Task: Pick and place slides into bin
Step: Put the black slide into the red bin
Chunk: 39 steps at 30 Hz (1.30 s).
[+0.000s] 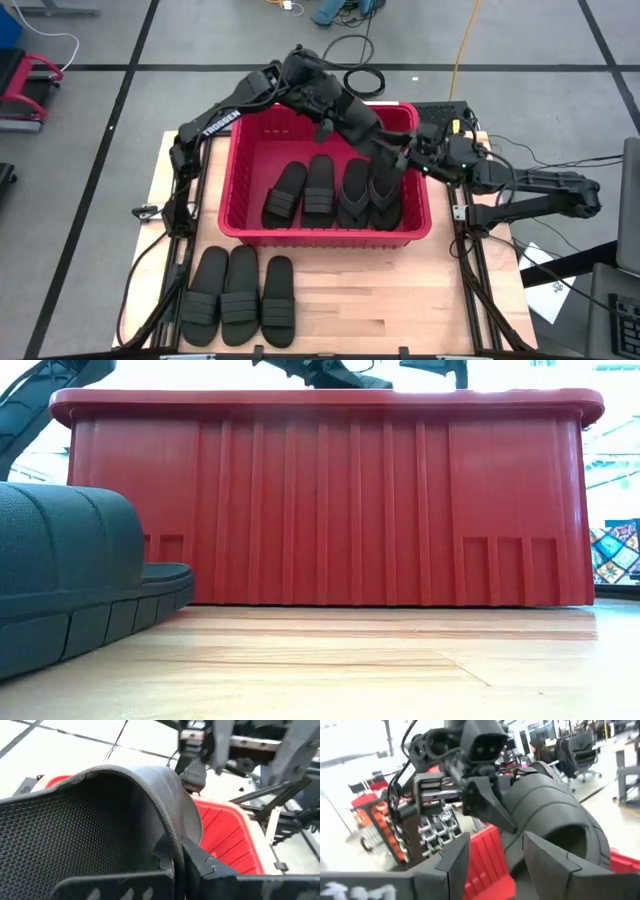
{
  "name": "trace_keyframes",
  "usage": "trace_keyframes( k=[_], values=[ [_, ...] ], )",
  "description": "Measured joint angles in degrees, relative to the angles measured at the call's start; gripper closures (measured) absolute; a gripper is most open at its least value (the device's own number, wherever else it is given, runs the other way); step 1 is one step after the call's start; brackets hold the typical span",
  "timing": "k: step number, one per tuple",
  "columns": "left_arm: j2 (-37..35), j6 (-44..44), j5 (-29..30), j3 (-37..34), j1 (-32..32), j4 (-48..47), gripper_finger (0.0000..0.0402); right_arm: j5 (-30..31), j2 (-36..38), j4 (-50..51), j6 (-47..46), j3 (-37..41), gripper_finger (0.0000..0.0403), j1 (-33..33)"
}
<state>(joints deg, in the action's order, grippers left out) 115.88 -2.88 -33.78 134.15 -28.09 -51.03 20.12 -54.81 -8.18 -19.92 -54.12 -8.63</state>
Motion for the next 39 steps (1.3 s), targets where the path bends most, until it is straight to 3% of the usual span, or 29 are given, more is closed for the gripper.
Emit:
trace_keyframes(
  k=[10, 22, 36, 39],
  values=[
    [-0.16, -0.89, 2.76, 0.00, 1.39, 4.72, 0.0400, -0.76, -3.91, -1.34, -10.43, -0.02, 0.0240, -3.04],
    [-0.12, -1.61, 1.53, 0.01, 2.36, 4.90, 0.0400, 0.36, -4.84, -8.61, -11.08, -0.01, 0.0241, -6.97],
    [-0.36, -2.05, -1.50, 0.15, 2.25, 4.01, 0.0401, -10.15, -8.02, -15.51, -11.71, 0.08, 0.0242, -11.01],
    [-0.34, -2.20, -1.53, 0.09, 2.27, 3.69, 0.0401, -13.27, -8.55, -15.44, -12.07, 0.08, 0.0267, -12.01]
  ],
)
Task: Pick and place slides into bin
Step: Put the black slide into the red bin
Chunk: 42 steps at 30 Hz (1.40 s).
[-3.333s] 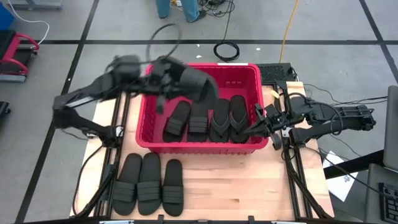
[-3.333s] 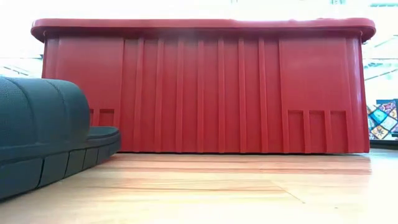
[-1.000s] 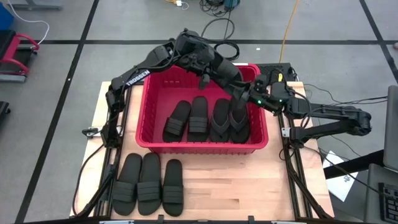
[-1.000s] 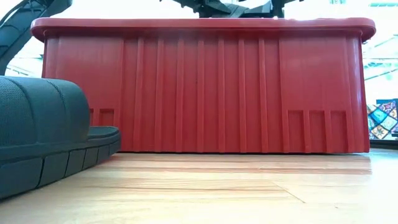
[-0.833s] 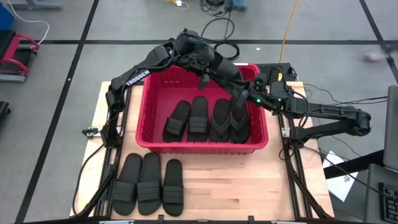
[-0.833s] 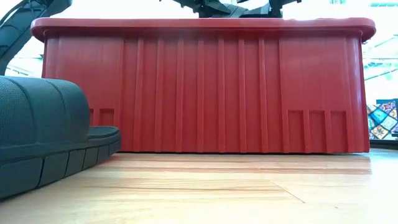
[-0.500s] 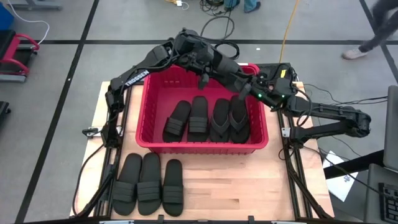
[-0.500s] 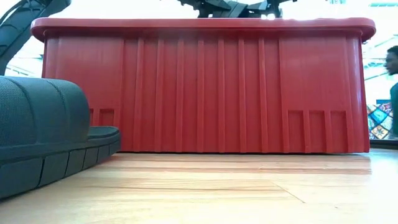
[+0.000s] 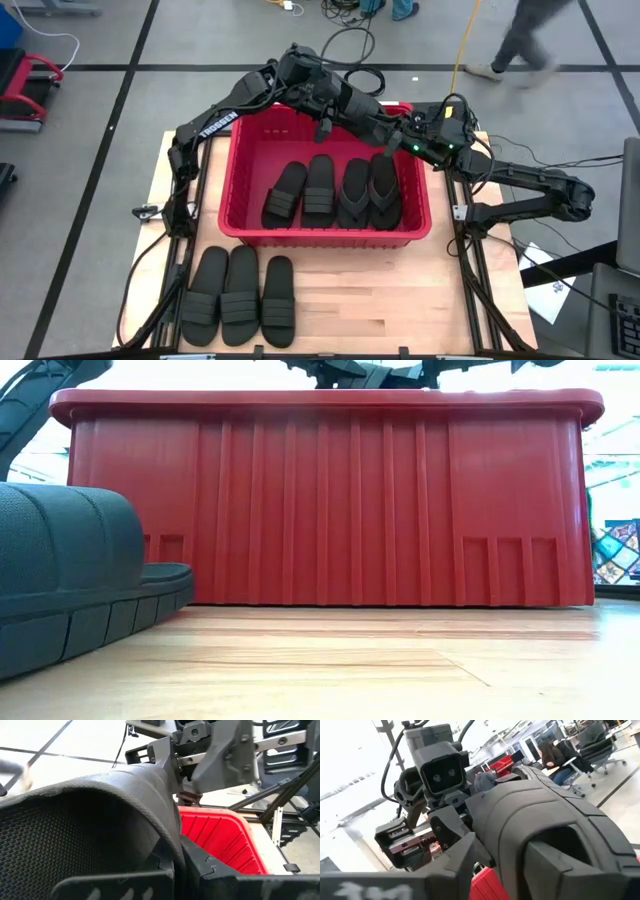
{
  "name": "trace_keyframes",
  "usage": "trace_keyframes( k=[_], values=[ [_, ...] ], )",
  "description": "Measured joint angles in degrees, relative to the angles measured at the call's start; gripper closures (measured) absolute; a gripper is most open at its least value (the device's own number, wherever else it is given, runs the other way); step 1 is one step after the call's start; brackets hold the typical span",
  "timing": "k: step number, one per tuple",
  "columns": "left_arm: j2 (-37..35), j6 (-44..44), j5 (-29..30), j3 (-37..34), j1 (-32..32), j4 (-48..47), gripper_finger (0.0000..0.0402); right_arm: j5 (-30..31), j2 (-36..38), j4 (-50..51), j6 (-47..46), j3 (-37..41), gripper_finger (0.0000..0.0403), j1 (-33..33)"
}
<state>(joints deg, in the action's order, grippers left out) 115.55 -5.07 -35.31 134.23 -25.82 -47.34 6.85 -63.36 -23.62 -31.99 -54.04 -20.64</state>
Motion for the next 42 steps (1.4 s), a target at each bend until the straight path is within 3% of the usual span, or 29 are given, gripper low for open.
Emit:
trace_keyframes(
  k=[6, 9, 14, 24, 32, 42],
  values=[
    [-0.02, 0.08, 1.46, 0.02, 0.08, -1.00, 0.0395, -4.50, 0.10, 0.26, -1.31, 0.00, 0.0388, -2.02],
    [-0.29, 1.79, 3.66, -0.03, -0.16, -2.29, 0.0378, -6.00, 0.22, 0.39, -3.05, 0.00, 0.0395, -2.69],
    [-1.60, 2.05, 2.47, -0.15, -1.05, -2.11, 0.0341, -5.89, 0.58, -0.40, -5.01, 0.00, 0.0399, -2.62],
    [-7.38, -4.03, 4.87, -0.11, -1.76, -2.48, 0.0265, -5.32, 1.60, 0.37, -9.06, -0.11, 0.0401, -2.50],
    [-11.69, -4.10, 8.61, -0.15, -2.47, -3.26, 0.0216, 6.34, 4.94, 13.08, -15.12, -0.11, 0.0402, -1.38],
    [-15.19, -7.50, 11.45, -0.10, -3.24, -7.79, 0.0210, 19.75, 6.12, 16.34, -22.48, -0.11, 0.0402, 8.35]
  ],
)
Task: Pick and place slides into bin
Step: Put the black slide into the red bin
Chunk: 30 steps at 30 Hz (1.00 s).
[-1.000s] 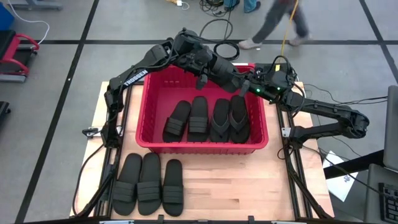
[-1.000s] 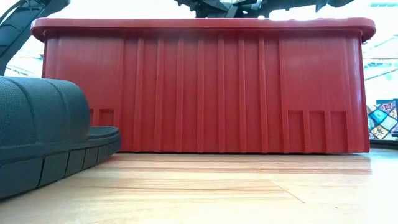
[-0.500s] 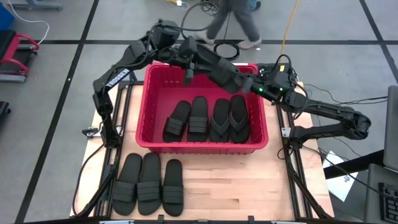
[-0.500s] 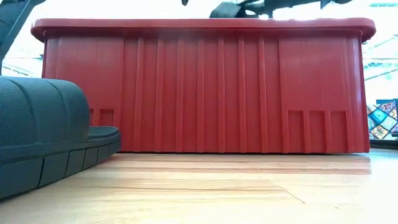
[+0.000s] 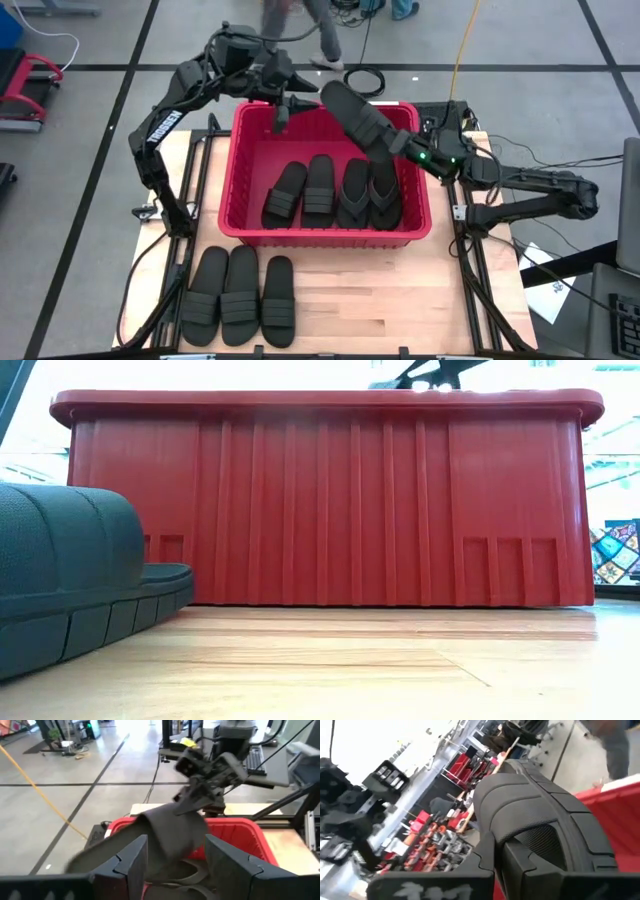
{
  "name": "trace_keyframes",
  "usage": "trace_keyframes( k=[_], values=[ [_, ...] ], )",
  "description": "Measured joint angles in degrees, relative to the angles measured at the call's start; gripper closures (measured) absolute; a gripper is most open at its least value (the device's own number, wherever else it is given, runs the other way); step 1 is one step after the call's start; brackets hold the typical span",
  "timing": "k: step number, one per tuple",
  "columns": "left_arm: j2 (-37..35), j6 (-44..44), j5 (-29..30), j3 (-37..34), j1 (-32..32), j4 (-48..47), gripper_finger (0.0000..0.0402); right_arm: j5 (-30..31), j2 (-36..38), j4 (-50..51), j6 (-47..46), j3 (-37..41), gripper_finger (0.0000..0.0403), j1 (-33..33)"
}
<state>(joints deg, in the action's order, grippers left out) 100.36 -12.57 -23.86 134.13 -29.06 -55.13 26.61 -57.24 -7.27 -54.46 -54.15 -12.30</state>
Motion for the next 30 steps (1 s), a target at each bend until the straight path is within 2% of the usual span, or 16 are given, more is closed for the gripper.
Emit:
trace_keyframes(
  k=[3, 10, 16, 18, 20, 25, 28, 30],
  values=[
    [-0.49, -1.00, 0.41, 0.01, -0.56, -1.67, 0.0210, 4.57, 0.19, 2.08, -2.98, 0.00, 0.0402, 4.32],
    [-0.46, -2.22, 0.44, 0.01, -1.37, -4.48, 0.0210, 20.79, 0.29, 5.32, -9.94, 0.00, 0.0403, 15.28],
    [-0.46, -4.33, 0.05, 0.01, -2.14, -8.80, 0.0210, 42.47, 0.22, 13.52, -18.52, 0.00, 0.0403, 25.00],
    [-0.46, -4.35, -0.02, 0.01, -2.14, -9.07, 0.0210, 47.92, -0.09, 15.26, -21.34, 0.00, 0.0403, 27.03],
    [-0.46, -4.31, -0.06, 0.01, -2.14, -8.91, 0.0210, 49.37, -0.55, 16.32, -22.86, 0.00, 0.0403, 27.77],
    [-1.12, -4.27, -0.75, 0.01, -2.29, -8.20, 0.0210, 45.88, -2.78, 17.02, -22.24, 0.00, 0.0403, 27.80],
    [-1.08, -4.07, -1.57, 0.03, -2.32, -8.20, 0.0211, 44.63, -4.43, 20.91, -24.28, 0.00, 0.0403, 27.80],
    [-1.05, -3.79, -1.60, 0.01, -2.44, -8.22, 0.0210, 42.22, -5.27, 25.45, -28.77, 0.00, 0.0403, 27.35]
  ],
)
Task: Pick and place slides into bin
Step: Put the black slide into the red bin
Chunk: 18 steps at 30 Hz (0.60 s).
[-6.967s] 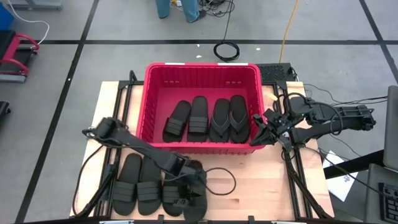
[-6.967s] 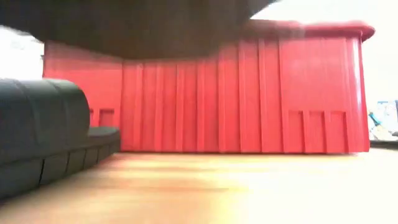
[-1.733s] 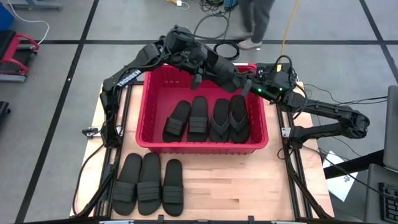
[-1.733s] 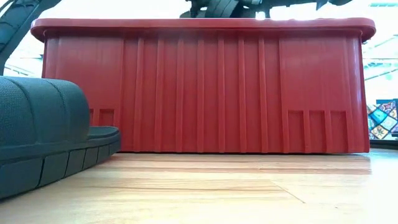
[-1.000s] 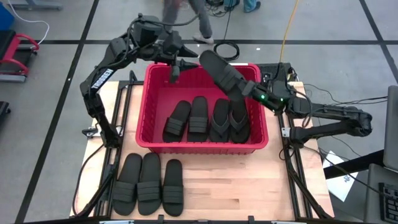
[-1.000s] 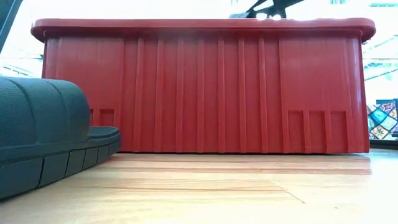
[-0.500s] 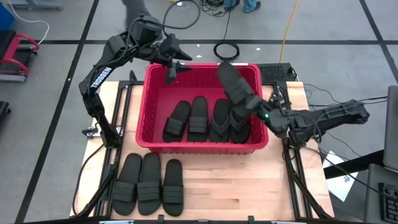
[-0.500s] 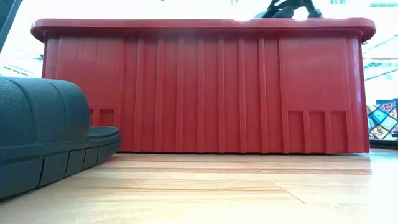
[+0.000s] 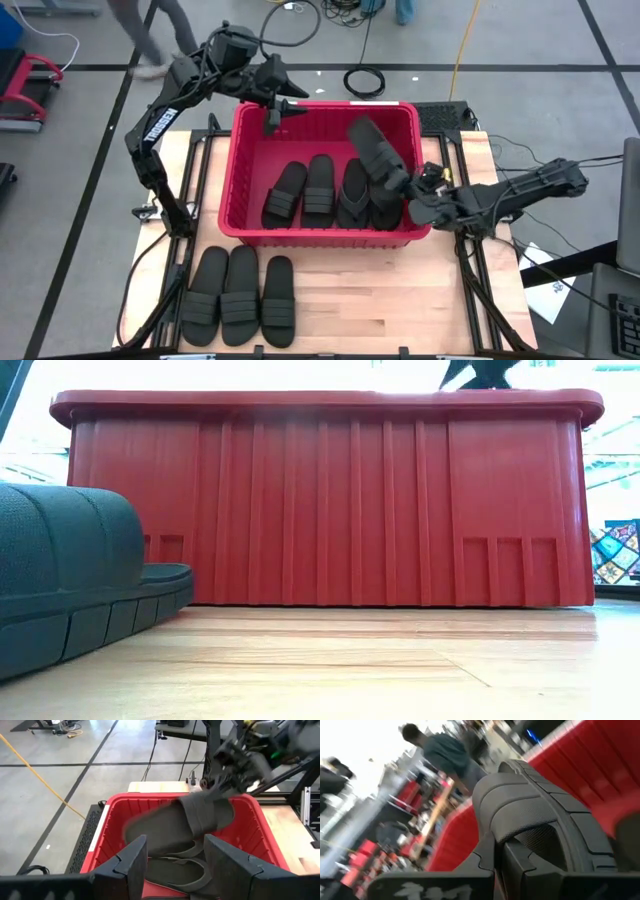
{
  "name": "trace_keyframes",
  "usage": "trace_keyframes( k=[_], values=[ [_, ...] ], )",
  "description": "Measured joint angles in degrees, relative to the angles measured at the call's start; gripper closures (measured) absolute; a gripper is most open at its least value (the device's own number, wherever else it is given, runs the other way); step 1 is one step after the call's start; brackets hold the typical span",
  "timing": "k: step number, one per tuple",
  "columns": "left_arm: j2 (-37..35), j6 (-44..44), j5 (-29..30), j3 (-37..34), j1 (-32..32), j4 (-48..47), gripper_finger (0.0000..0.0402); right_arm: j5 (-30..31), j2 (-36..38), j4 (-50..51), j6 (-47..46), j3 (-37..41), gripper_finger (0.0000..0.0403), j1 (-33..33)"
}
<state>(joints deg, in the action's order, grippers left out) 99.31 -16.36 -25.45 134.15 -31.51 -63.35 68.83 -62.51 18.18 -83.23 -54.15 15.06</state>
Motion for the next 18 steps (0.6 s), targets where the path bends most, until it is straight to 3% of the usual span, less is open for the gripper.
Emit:
trace_keyframes(
  k=[5, 14, 18],
  values=[
    [-0.02, 0.15, -0.02, 0.00, -0.02, -0.02, 0.0210, -7.52, -2.27, 6.65, -4.91, 0.07, 0.0403, -2.86],
    [-0.02, 0.40, 0.00, 0.00, -0.02, -0.02, 0.0211, -24.46, -4.46, 8.04, 3.46, 0.09, 0.0402, -11.09],
    [-0.02, 1.44, 0.00, 0.00, -0.02, -0.04, 0.0211, -27.73, -5.66, 7.89, 4.88, 0.04, 0.0402, -13.55]
  ],
)
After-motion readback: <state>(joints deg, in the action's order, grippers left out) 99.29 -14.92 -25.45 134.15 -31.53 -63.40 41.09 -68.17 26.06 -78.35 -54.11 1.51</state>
